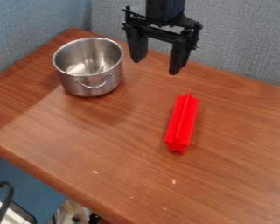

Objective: Put the red object in the metal pot

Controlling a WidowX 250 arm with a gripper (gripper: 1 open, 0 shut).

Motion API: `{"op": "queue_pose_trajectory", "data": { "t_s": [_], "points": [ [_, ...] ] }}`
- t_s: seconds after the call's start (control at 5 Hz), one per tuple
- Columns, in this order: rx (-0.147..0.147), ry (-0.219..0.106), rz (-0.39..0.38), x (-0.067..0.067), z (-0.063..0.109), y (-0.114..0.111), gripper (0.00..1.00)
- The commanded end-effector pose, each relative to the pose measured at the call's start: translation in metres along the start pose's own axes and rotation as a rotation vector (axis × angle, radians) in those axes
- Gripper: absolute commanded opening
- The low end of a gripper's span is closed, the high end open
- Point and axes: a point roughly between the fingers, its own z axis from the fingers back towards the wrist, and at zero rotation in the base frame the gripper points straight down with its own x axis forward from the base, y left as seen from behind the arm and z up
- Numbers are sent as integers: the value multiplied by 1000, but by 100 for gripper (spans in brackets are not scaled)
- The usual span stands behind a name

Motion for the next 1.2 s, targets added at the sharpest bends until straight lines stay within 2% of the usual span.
{"op": "queue_pose_trajectory", "data": {
  "t_s": [0.0, 0.2, 0.4, 0.6, 1.0],
  "points": [
    [-1, 16, 2, -2, -6, -2, 100],
    [-3, 31, 5, -4, -12, -4, 100],
    [0, 20, -1, -13, -20, -15, 100],
    [9, 10, 8, -19, -35, -31, 100],
    [28, -42, 31, -20, -62, -52, 100]
  ]
}}
